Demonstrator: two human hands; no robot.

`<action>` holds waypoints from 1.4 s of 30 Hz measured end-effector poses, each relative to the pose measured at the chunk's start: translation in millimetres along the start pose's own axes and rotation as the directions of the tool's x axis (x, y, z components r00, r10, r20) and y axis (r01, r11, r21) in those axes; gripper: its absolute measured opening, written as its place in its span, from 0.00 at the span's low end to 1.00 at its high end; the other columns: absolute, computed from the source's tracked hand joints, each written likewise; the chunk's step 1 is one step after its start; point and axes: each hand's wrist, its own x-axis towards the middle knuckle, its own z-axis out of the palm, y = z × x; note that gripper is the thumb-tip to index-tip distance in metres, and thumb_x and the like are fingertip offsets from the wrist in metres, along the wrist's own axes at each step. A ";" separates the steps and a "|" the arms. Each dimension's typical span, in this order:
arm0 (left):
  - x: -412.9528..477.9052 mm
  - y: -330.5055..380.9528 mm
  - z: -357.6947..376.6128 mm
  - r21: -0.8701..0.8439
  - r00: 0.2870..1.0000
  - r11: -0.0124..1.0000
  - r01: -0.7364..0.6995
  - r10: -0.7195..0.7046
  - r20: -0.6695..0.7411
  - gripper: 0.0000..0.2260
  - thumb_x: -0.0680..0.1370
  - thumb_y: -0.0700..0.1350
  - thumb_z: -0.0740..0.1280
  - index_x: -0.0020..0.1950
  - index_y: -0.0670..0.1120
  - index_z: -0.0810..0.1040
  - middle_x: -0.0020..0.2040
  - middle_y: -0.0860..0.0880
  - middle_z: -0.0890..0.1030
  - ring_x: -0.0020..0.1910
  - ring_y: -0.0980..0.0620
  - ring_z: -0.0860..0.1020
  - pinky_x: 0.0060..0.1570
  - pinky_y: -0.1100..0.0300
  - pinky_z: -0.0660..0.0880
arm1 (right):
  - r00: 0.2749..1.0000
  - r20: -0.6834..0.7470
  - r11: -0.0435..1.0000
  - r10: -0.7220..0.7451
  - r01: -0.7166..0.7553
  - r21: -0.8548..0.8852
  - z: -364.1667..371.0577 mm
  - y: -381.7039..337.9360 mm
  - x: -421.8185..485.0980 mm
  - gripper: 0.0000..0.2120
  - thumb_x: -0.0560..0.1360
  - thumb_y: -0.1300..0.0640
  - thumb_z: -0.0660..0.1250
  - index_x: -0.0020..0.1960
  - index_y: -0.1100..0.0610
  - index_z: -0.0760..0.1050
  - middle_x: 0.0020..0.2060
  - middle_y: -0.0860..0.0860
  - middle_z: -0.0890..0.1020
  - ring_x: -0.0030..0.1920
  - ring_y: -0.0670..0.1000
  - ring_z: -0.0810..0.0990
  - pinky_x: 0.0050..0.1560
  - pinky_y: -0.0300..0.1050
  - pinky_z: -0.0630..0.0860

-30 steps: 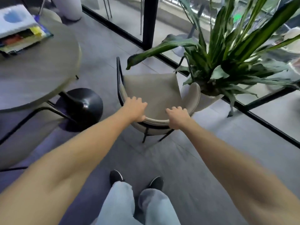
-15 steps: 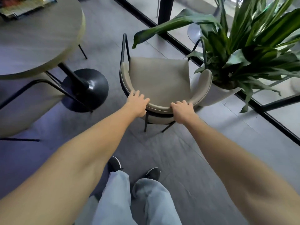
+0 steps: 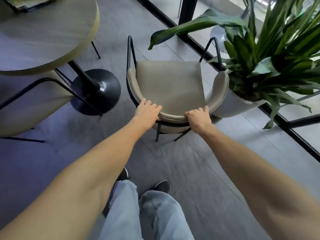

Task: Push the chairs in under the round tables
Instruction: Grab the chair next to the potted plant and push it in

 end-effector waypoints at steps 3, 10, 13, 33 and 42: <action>-5.1 -0.5 1.4 -0.030 0.999 0.998 0.052 -0.052 0.001 0.19 0.81 0.58 0.59 0.65 0.47 0.69 0.61 0.48 0.78 0.63 0.43 0.73 0.66 0.48 0.63 | 0.999 -0.006 0.997 -0.054 0.054 -0.048 -2.9 2.6 12.5 0.17 0.72 0.67 0.57 0.48 0.50 0.79 0.49 0.50 0.83 0.57 0.59 0.75 0.71 0.61 0.58; -2.4 -9.0 -3.6 -0.105 0.987 0.983 0.153 -0.146 0.073 0.22 0.79 0.62 0.60 0.63 0.46 0.73 0.61 0.47 0.79 0.63 0.45 0.72 0.61 0.50 0.66 | 0.988 0.038 0.982 -0.151 0.154 -0.110 -17.6 4.4 46.9 0.16 0.73 0.66 0.57 0.45 0.48 0.77 0.47 0.49 0.83 0.58 0.58 0.75 0.72 0.62 0.55; 7.1 -15.4 -8.6 -0.137 0.987 0.979 0.153 -0.143 0.079 0.23 0.79 0.63 0.61 0.61 0.46 0.74 0.58 0.47 0.80 0.60 0.46 0.73 0.52 0.54 0.68 | 0.983 0.061 0.973 -0.174 0.181 -0.140 -28.0 5.8 63.8 0.18 0.74 0.65 0.57 0.51 0.47 0.80 0.50 0.48 0.84 0.60 0.58 0.74 0.74 0.61 0.52; 48.5 50.0 -47.9 -0.166 0.953 0.939 0.301 -0.292 0.079 0.21 0.79 0.64 0.59 0.56 0.46 0.73 0.50 0.48 0.81 0.53 0.47 0.76 0.39 0.55 0.68 | 0.893 0.034 0.851 -0.448 0.438 -0.291 -44.0 95.0 120.7 0.19 0.74 0.61 0.61 0.57 0.42 0.81 0.52 0.45 0.83 0.63 0.55 0.73 0.74 0.58 0.51; 60.7 105.4 -54.4 -0.288 0.819 0.769 0.571 -0.554 0.146 0.21 0.78 0.64 0.61 0.57 0.47 0.74 0.51 0.49 0.80 0.56 0.48 0.74 0.41 0.55 0.69 | 0.786 0.053 0.724 -0.615 0.590 -0.358 -53.1 122.3 140.9 0.17 0.75 0.61 0.59 0.54 0.45 0.82 0.51 0.45 0.84 0.59 0.56 0.74 0.71 0.56 0.54</action>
